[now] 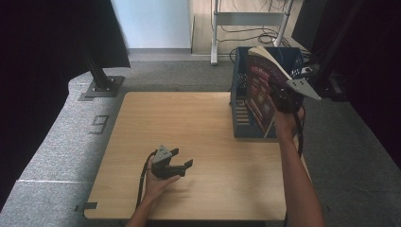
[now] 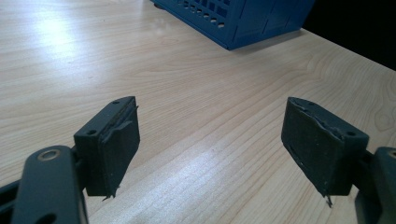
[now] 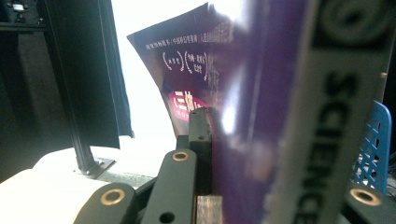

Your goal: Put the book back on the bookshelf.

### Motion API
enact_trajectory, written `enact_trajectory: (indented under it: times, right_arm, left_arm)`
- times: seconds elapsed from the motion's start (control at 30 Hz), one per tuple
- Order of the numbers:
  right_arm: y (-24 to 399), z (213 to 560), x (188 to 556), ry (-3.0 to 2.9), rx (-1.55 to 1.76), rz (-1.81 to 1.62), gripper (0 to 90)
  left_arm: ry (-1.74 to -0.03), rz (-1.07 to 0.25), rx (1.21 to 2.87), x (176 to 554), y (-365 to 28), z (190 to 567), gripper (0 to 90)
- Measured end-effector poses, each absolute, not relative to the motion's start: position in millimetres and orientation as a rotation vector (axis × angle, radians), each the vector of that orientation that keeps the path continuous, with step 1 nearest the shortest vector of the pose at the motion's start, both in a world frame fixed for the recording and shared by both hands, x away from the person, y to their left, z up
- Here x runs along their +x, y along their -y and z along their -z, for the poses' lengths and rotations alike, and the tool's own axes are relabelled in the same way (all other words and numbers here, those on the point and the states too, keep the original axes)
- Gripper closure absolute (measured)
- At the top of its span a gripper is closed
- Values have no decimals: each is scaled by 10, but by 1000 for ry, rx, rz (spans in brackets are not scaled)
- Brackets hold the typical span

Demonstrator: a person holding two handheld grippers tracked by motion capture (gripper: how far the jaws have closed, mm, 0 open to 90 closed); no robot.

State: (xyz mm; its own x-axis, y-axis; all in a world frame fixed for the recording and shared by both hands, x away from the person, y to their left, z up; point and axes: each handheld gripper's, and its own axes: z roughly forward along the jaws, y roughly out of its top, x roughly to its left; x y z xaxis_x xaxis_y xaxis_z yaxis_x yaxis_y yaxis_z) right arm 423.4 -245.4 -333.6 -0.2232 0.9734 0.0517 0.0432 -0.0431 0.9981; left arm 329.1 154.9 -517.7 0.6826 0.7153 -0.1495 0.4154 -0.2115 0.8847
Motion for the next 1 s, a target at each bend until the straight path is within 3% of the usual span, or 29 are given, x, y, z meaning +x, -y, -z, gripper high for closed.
enact_trajectory:
  times: [1.0]
  right_arm:
    - [2301, 3392, 4499, -1371, 1194, -1355, 818]
  left_arm:
    - [-896, -353, 1841, 3269, -1549, 5171, 194]
